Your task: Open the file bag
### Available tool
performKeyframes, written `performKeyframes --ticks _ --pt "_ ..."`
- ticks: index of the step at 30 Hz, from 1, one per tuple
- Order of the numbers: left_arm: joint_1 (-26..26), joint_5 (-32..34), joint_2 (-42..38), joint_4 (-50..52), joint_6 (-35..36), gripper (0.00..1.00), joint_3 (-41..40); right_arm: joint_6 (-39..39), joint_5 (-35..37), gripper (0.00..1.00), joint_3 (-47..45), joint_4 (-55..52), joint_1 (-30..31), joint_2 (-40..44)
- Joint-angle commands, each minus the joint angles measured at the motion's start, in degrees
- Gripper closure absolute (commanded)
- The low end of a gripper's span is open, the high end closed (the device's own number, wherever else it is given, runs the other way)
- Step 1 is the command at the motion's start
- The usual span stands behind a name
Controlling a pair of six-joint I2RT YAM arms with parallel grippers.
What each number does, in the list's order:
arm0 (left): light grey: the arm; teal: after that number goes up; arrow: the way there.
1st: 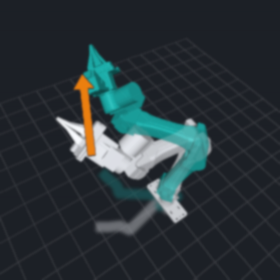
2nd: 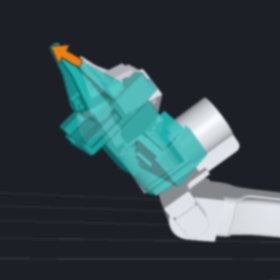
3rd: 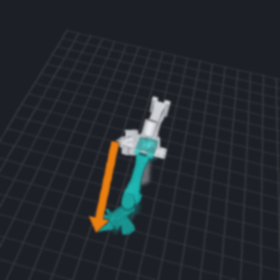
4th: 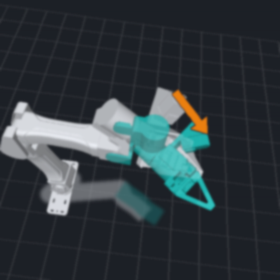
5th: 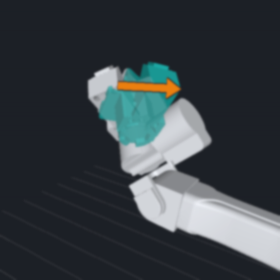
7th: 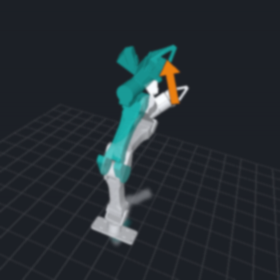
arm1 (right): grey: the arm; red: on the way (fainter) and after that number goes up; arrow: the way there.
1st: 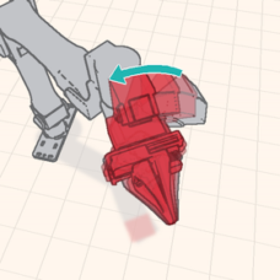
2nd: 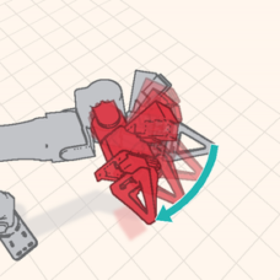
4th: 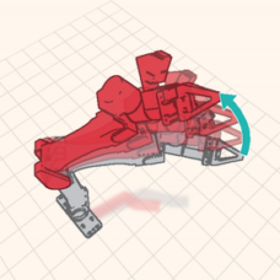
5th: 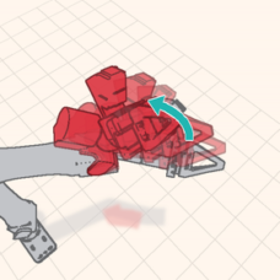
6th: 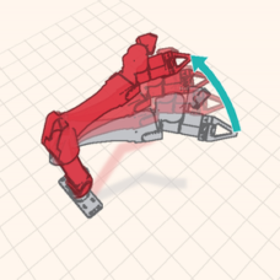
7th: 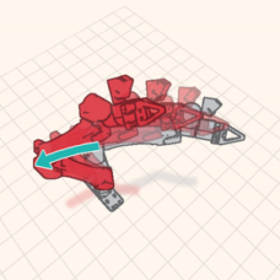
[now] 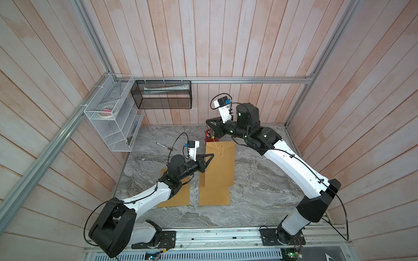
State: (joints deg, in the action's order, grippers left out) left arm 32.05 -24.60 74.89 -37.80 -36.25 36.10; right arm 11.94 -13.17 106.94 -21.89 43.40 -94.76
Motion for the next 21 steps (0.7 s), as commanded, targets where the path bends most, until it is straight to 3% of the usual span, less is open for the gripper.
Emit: performKeyframes --ticks 1,11,21 --pt "0.2 1.3 0.6 -1.4 -0.6 1.0 -0.3 -0.5 -0.9 1.0 2.0 -0.5 0.8 -0.7" --pt "0.2 5.6 0.0 -0.4 -0.8 1.0 1.7 -0.1 0.3 1.0 -1.3 -0.1 1.1 1.2" --pt "-0.1 7.7 0.9 -3.4 -2.9 1.0 3.6 2.4 0.7 1.0 -10.8 4.0 1.1 5.5"
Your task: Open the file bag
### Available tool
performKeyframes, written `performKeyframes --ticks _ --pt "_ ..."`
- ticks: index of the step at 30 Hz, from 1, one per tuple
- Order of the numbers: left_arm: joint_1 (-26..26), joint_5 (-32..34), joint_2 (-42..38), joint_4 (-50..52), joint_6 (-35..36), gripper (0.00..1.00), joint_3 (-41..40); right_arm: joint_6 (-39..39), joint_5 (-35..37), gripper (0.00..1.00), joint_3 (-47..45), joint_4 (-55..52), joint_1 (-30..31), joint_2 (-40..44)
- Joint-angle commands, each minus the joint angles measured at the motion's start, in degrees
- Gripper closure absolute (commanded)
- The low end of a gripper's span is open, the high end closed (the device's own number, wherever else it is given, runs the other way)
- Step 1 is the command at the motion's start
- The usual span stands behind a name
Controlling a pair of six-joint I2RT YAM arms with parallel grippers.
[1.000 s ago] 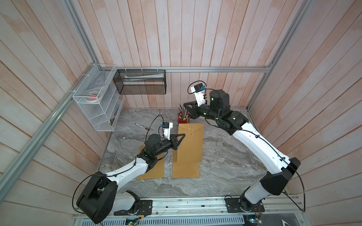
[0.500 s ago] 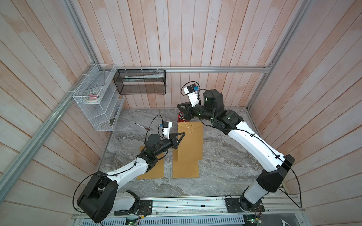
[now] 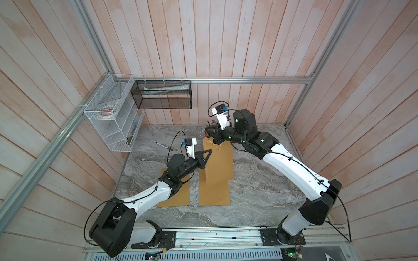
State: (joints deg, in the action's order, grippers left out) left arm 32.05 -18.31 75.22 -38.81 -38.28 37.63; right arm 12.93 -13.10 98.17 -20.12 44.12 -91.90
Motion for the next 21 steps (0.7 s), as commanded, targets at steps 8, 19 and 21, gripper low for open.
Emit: performKeyframes --ticks 8,19,21 --pt "-1.4 2.8 0.5 -2.6 -1.7 1.0 1.9 4.6 1.2 1.0 -11.3 6.3 0.4 8.1" --pt "-4.0 3.5 0.0 -3.5 -3.3 1.0 1.9 8.7 0.9 1.0 -22.7 9.8 0.4 12.2" --pt "-4.4 3.6 -0.2 -4.0 -3.7 1.0 2.2 9.6 0.7 1.0 -24.6 10.5 0.4 12.7"
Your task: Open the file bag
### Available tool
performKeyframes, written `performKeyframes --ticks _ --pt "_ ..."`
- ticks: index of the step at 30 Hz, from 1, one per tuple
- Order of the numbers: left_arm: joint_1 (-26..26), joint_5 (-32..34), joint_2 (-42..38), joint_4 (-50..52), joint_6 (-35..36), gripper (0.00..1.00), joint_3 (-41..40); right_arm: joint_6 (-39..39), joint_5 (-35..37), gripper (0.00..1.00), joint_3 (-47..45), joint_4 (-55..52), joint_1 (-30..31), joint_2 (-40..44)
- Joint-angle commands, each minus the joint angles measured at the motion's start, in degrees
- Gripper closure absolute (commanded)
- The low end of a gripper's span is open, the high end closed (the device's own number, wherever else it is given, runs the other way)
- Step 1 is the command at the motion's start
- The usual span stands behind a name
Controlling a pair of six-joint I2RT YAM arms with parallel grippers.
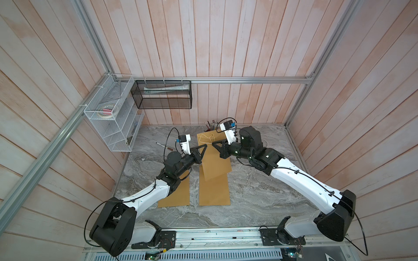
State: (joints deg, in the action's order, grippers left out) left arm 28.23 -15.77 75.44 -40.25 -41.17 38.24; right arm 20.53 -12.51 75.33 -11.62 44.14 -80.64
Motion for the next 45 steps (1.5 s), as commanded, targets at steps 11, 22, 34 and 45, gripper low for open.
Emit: performKeyframes --ticks 11,22,34,45 --pt "-2.1 2.0 -2.3 -3.3 -0.8 1.0 1.8 5.0 0.5 1.0 -9.7 2.6 0.4 2.8" --pt "-2.7 3.2 -4.1 -4.0 -0.5 1.0 2.1 6.4 1.7 1.0 -13.8 1.9 0.4 3.7" --pt "-3.3 4.1 -5.9 -3.3 0.4 1.0 2.1 6.8 3.6 1.0 -16.7 -0.5 -0.3 5.2" --pt "-4.0 4.5 -6.4 -3.5 0.6 1.0 1.7 7.1 4.7 1.0 -19.9 -3.0 -3.4 9.3"
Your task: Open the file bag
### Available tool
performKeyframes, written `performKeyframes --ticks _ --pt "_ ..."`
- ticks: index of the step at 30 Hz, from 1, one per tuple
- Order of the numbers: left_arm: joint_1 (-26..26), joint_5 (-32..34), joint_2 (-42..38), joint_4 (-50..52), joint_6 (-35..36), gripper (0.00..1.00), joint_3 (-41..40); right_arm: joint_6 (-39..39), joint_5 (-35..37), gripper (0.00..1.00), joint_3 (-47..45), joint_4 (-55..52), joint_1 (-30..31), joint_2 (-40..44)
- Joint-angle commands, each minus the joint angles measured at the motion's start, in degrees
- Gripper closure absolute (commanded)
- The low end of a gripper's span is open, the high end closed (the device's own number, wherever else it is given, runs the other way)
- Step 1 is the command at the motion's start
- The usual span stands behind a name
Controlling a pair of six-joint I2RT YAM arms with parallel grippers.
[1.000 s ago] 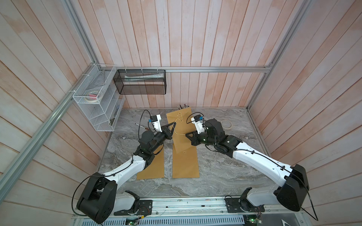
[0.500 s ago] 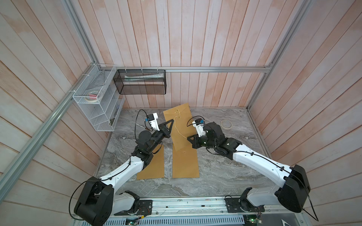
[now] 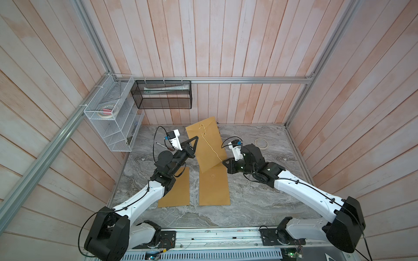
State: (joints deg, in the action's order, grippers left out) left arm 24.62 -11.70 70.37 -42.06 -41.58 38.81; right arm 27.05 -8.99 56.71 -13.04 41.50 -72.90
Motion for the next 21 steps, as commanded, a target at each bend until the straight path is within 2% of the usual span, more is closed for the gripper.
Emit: performKeyframes --ticks 1,21 --pt "-0.4 0.5 -1.4 -1.7 1.0 1.0 1.1 0.5 1.3 1.0 -1.6 -1.8 -1.1 1.9" --pt "-0.9 0.7 -3.6 -0.3 1.7 1.0 -0.8 -0.5 4.1 1.0 -3.2 -6.3 -7.2 7.5"
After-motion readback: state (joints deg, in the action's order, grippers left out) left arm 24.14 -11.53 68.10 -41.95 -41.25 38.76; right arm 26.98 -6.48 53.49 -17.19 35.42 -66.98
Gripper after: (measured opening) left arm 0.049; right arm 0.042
